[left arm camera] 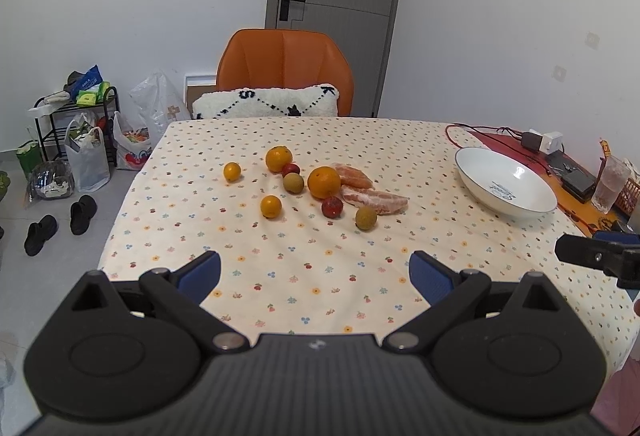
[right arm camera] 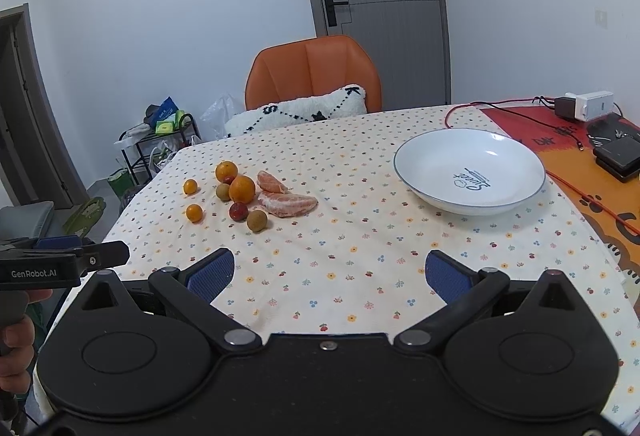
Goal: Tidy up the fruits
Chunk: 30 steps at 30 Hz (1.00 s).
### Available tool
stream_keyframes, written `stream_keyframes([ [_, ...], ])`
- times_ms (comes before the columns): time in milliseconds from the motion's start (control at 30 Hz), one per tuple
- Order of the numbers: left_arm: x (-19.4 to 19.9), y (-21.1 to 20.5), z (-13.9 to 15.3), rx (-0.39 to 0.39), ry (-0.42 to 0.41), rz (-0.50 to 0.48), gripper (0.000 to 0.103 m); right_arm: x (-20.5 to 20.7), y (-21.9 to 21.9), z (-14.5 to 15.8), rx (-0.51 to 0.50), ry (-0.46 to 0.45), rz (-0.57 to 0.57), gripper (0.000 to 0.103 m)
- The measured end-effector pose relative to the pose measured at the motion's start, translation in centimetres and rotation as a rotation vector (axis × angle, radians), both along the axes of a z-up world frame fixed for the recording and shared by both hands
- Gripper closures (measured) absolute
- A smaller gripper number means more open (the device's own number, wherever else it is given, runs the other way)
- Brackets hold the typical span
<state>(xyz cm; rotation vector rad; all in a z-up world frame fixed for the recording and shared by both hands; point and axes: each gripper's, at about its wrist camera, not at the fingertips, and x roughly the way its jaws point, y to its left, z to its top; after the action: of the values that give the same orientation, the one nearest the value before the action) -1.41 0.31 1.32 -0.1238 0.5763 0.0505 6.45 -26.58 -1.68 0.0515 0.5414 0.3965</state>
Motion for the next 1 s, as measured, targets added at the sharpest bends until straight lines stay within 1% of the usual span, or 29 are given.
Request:
stream_keyframes([
  [400, -0.1, 0.0, 0.0, 0.002, 0.000, -0.001, 0.003, -0.2, 0.3, 0.1, -0.003, -0.006, 0.002, 0.000],
  [567, -0.1, 0.1, 0.1, 0.001, -0.002, -0.001, 0.003, -0.1, 0.2, 0.2, 0.011, -0.009, -0.005, 0.000],
  [667, 0.0, 0.0, 0.5, 0.009, -0.007, 0.000, 0.003, 0.1, 0.2, 0.3, 0.013, -0.012, -0.007, 0.000],
  [900, 1.4, -0.2, 1.0, 0.022, -0.011, -0.017, 0.004, 1.2, 0.9, 0.0, 0.001, 0.001, 0.011, 0.000],
  [1000, 2.5, -0.1, 0.8, 0.018, -0.010, -0.015, 0.004, 2.2, 1.0, -0.3, 0.022, 0.002, 0.032, 0.000],
])
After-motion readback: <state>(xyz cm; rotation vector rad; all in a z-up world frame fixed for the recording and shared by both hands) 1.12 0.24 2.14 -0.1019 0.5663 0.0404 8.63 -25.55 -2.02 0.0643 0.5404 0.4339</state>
